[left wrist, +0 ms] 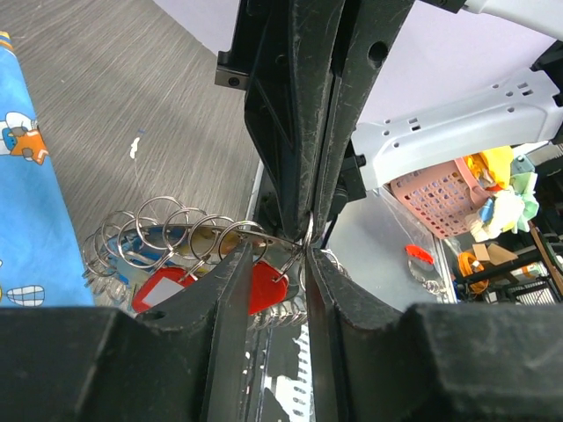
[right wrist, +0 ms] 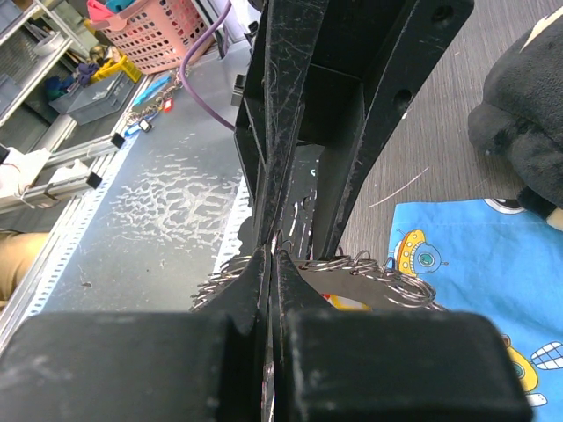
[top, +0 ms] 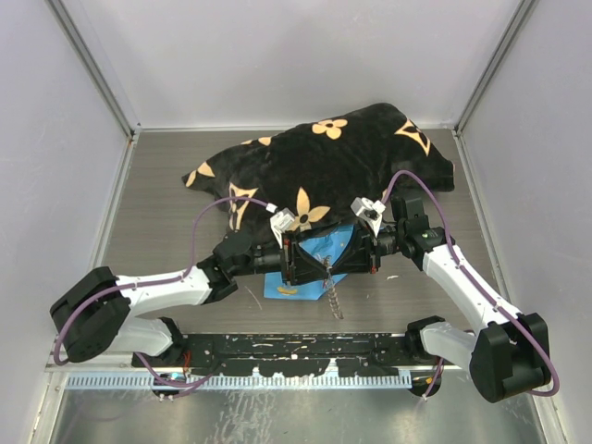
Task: Remove the keys from the keyring
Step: Remove the key from the keyring.
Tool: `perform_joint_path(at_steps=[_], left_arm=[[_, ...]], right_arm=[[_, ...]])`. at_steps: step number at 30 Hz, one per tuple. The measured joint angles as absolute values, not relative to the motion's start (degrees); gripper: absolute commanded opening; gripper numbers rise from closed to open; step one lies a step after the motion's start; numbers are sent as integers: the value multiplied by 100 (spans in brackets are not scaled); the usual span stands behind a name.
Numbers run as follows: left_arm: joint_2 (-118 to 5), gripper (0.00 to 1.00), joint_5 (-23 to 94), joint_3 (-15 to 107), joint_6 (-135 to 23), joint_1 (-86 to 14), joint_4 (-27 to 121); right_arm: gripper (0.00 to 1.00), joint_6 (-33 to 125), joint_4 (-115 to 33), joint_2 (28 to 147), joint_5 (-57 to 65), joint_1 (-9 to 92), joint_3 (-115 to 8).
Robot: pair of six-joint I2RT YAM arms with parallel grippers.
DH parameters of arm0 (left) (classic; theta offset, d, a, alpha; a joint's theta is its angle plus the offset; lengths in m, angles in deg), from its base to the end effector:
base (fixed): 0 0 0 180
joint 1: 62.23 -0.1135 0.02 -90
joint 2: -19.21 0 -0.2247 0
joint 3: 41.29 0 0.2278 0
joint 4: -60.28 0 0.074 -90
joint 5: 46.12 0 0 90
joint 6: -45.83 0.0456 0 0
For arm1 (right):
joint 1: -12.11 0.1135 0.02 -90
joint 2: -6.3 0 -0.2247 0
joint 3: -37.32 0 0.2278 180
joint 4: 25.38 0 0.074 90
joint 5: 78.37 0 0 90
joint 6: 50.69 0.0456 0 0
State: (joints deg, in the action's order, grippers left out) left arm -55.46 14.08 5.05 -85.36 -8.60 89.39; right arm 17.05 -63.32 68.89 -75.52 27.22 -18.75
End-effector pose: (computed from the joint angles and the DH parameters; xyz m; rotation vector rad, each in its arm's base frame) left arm 0.1446 -0.2346 0.2236 0.6674 1.7105 -1.6423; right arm 0.1786 0.0954 0.2337 -1.2270 1.4389 1.6217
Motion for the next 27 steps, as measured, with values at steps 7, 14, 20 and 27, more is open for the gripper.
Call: perform_joint_path(at_steps=[7, 14, 20, 27], left_arm=[[-5631, 23, 1401, 568, -8556, -849, 8950], [-5631, 0, 1344, 570, -8584, -849, 9009], [-5631, 0, 1274, 573, -8551, -849, 9018], [-5494, 0, 1202, 831, -8324, -867, 8176]], right_arm=[[1, 1705, -6319, 6889, -7552, 2698, -1855], [1, 1711, -6291, 6889, -7530, 2698, -1853], [7, 1742, -6295, 6880, -7524, 2694, -1851], [29, 1759, -6306, 6854, -7412, 2685, -1853]])
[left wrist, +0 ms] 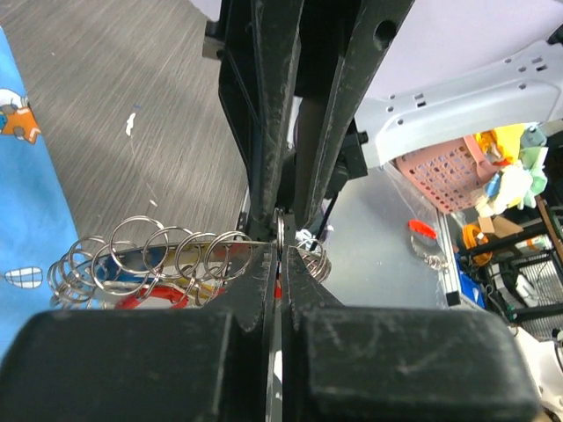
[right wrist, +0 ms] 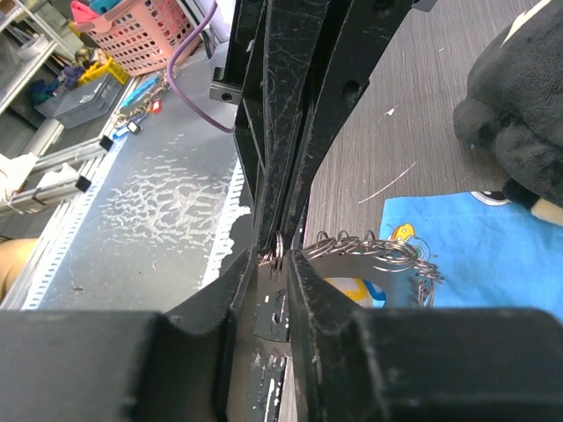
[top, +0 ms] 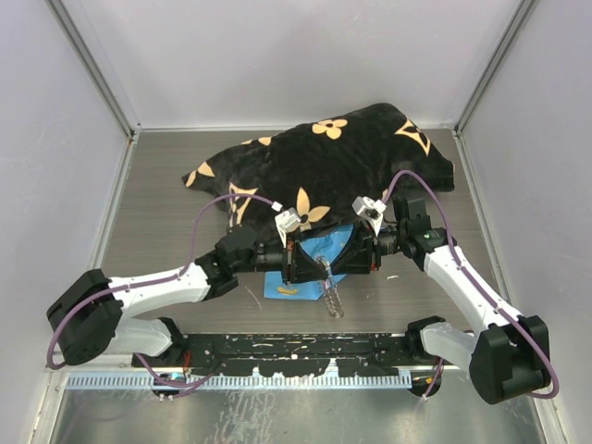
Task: Remove the keys from the keyring
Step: Remove the key from the keyring.
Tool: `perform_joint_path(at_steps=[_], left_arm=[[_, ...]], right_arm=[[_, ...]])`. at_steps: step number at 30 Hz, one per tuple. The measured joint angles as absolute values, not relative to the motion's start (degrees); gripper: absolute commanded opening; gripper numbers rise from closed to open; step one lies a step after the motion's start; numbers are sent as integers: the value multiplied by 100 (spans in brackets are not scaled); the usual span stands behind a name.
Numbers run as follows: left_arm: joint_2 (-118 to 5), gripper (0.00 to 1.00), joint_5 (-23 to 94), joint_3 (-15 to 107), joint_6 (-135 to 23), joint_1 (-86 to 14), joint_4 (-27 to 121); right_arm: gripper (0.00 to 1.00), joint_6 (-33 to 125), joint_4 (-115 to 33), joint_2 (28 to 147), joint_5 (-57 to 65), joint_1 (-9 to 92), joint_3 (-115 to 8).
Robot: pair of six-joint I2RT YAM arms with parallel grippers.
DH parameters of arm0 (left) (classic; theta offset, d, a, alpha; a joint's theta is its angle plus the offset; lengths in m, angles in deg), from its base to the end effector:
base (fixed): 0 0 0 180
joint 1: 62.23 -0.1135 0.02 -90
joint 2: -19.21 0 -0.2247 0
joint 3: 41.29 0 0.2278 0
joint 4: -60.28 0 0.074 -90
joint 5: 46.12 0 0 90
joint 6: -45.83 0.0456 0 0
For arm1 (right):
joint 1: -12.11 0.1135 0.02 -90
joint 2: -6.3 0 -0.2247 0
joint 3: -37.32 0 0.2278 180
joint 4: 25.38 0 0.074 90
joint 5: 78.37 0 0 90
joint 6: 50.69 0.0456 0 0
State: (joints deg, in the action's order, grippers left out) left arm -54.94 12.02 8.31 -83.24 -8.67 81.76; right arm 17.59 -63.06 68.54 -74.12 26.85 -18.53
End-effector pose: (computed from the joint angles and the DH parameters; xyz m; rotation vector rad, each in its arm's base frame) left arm 0.1460 -0.2383 0.2290 0.7262 1.7634 -1.6246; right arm 0.1793 0.0942 0.2332 -1.2154 1.4637 1.5950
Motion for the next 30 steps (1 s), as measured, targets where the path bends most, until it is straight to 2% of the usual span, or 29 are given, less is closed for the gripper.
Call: perform_joint_path(at_steps=[7, 11, 17, 24, 30], left_arm=[[-5328, 0, 732, 1318, -7926, -1029, 6701], [-5334, 0, 422, 1882, -7467, -1092, 5582], [-5581, 0, -17, 3060, -6431, -1162, 3785], [-6206, 0, -254, 3969, -5454, -1175, 2198], [-6635, 0, -313, 4522, -4888, -1180, 1293]], right_arm=[[50, 1427, -6761, 6799, -7281, 2650, -2061], [54, 1112, -7067, 6780, -7157, 2650, -2194], [51, 898, -7305, 6771, -7058, 2716, -2209], [38, 857, -7325, 6771, -7047, 2831, -2209], [37, 929, -7281, 6773, -7047, 2925, -2201]])
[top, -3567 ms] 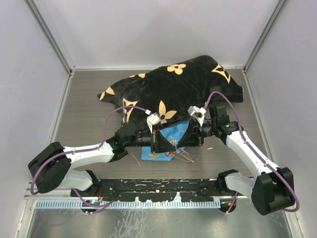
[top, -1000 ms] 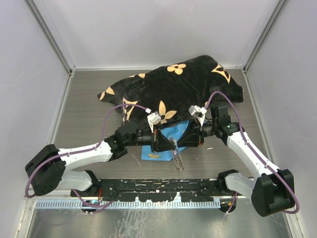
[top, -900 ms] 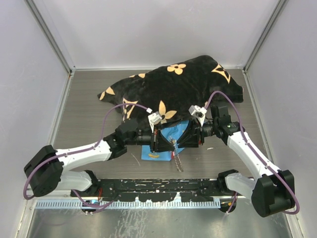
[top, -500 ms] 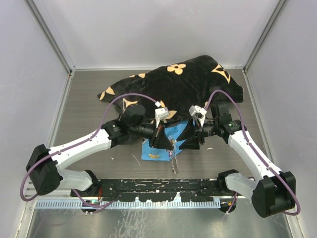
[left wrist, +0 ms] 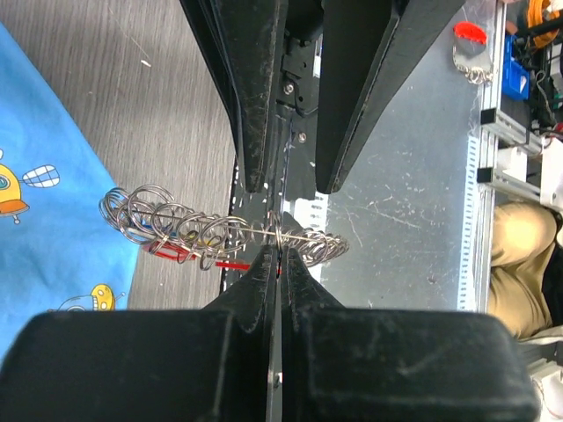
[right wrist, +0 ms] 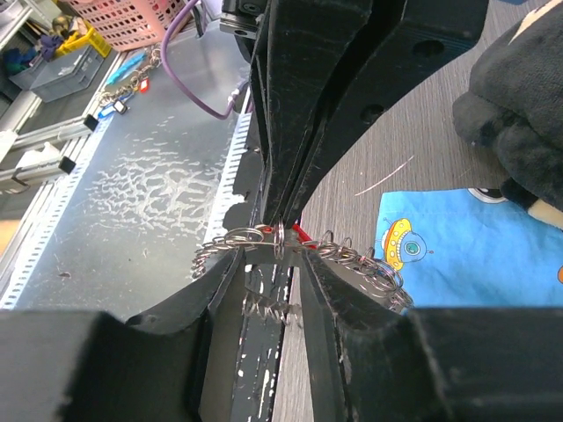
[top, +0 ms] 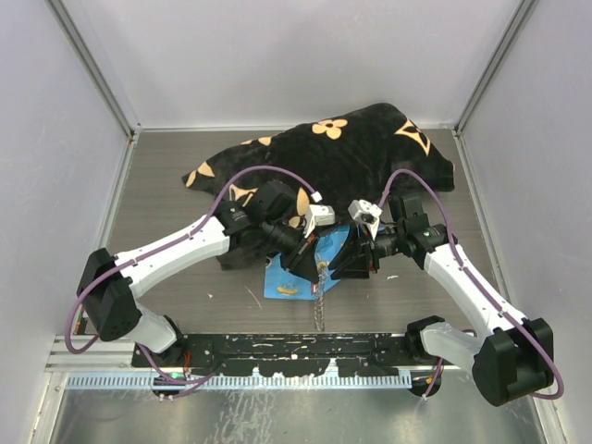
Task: Remove the keys from the keyring
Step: Remove the key from the keyring.
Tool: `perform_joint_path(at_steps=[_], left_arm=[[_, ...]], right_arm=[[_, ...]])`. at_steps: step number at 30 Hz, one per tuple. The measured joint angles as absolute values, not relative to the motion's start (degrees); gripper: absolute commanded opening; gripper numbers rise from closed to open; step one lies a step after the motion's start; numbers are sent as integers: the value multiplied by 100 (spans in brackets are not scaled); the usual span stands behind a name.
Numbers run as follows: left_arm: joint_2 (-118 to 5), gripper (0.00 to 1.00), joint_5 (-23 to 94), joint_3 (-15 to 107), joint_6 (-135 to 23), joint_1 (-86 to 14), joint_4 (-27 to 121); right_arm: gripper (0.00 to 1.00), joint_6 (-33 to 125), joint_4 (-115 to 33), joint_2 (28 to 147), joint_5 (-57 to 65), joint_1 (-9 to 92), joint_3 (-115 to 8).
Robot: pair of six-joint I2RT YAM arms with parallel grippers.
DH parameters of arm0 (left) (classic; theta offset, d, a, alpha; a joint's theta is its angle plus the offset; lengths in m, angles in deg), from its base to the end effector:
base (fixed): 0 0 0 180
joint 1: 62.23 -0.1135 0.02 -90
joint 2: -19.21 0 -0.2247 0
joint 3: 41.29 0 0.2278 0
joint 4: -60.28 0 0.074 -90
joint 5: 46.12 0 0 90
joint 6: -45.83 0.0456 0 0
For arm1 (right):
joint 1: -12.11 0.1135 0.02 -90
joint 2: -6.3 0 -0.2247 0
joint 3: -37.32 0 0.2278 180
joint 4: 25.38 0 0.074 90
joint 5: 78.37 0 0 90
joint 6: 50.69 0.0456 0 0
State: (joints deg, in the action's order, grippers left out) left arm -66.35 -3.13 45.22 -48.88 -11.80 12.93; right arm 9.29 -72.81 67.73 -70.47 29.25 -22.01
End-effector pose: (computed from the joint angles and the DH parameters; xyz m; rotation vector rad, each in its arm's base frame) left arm 0.1672 -0.2547 0.2652 1.3572 2.1118 -1.4113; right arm 0.1704 0.0998 0.2414 -1.2859 1.4597 1.5262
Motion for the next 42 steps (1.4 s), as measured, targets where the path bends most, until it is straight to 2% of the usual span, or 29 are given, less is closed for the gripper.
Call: perform_joint_path(at_steps=[15, 21, 30, 42], left_arm=[[-6729, 0, -450, 4675, -4733, -1201, 1084], [-6729, 0, -457, 4675, -4779, -1201, 1154], [-6729, 0, -455, 4675, -4842, -1201, 1237], [-6729, 0, -466, 4675, -4960, -1199, 1337]], right_arm=[[39, 1407, -6743, 6814, -7023, 3122, -1999], [36, 1528, -6588, 6858, -7004, 3183, -1916], [27, 1679, -6439, 6858, -7008, 3231, -1866], [1, 1832, -6284, 6860, -7004, 3266, -1822]])
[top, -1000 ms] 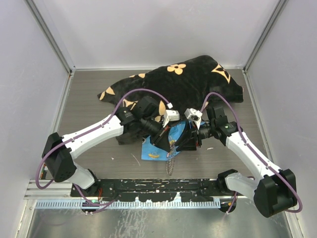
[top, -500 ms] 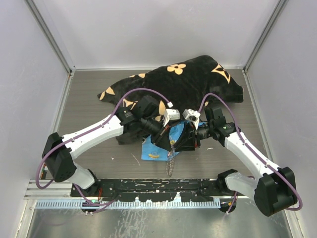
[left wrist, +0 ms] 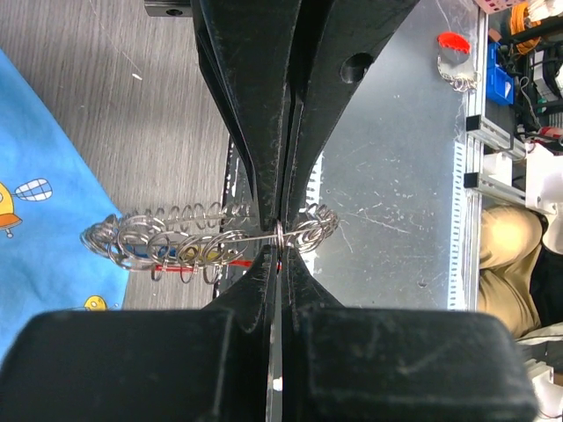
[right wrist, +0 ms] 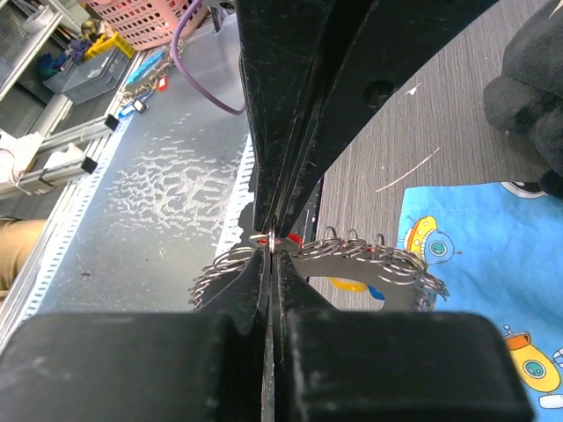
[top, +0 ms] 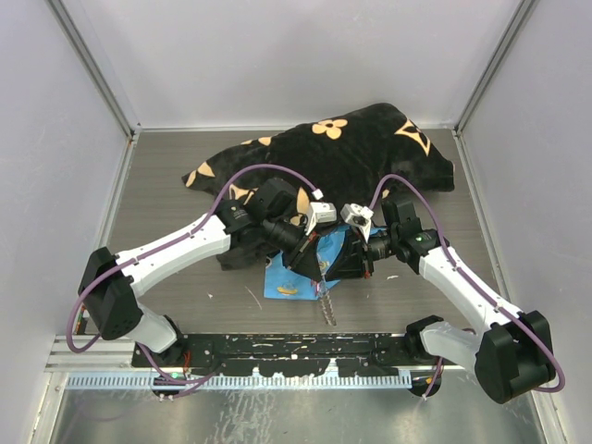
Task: Remove the keys from the keyring
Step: Remove the key from the keyring.
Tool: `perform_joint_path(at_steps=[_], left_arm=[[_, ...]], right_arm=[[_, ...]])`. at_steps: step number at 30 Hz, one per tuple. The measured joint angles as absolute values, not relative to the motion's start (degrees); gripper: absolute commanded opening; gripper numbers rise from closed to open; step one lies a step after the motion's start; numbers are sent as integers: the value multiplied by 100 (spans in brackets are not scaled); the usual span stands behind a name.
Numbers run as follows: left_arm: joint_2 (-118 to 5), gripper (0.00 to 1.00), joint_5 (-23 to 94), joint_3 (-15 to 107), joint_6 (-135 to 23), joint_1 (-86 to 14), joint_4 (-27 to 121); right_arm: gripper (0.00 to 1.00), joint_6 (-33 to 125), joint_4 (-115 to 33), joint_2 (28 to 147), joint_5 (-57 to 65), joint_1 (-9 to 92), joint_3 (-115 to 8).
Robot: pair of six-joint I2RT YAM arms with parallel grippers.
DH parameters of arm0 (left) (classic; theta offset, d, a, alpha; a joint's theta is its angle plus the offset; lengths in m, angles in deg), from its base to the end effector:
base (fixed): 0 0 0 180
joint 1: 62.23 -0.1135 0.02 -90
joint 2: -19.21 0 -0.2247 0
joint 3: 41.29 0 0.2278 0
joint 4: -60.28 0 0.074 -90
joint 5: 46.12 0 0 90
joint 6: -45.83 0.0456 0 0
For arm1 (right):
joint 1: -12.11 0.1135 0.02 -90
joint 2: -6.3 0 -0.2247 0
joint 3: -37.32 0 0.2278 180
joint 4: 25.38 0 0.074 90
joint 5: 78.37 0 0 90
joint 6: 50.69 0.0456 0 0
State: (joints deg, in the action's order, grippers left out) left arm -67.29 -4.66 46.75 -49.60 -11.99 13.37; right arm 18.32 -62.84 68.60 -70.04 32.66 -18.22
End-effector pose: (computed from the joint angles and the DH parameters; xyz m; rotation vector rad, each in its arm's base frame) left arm 0.1702 -0.2580 0.2698 1.3543 2.0943 -1.4478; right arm 0.1710 0.1123 0.2294 -1.2896 1.4931 1.5987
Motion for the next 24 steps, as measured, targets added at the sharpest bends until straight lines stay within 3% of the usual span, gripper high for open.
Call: perform_joint_path(at_steps=[4, 10, 18, 24], left_arm=[[-6729, 6, -492, 4675, -4982, -1201, 1342], [-6597, 32, -490, 4419, -5389, -1265, 1914], [-5175, 60, 164, 2719, -6534, -1435, 3925], [-3955, 69, 977, 1340, -7371, -1442, 5744]], right_arm=[[0, 1875, -6284, 6860, -7032, 3266, -1822], [1, 2070, -6109, 6860, -7257, 3133, -1818], [1, 2269, -5926, 6860, -7498, 2958, -1816], [1, 2345, -5832, 6860, -7533, 2890, -1816]])
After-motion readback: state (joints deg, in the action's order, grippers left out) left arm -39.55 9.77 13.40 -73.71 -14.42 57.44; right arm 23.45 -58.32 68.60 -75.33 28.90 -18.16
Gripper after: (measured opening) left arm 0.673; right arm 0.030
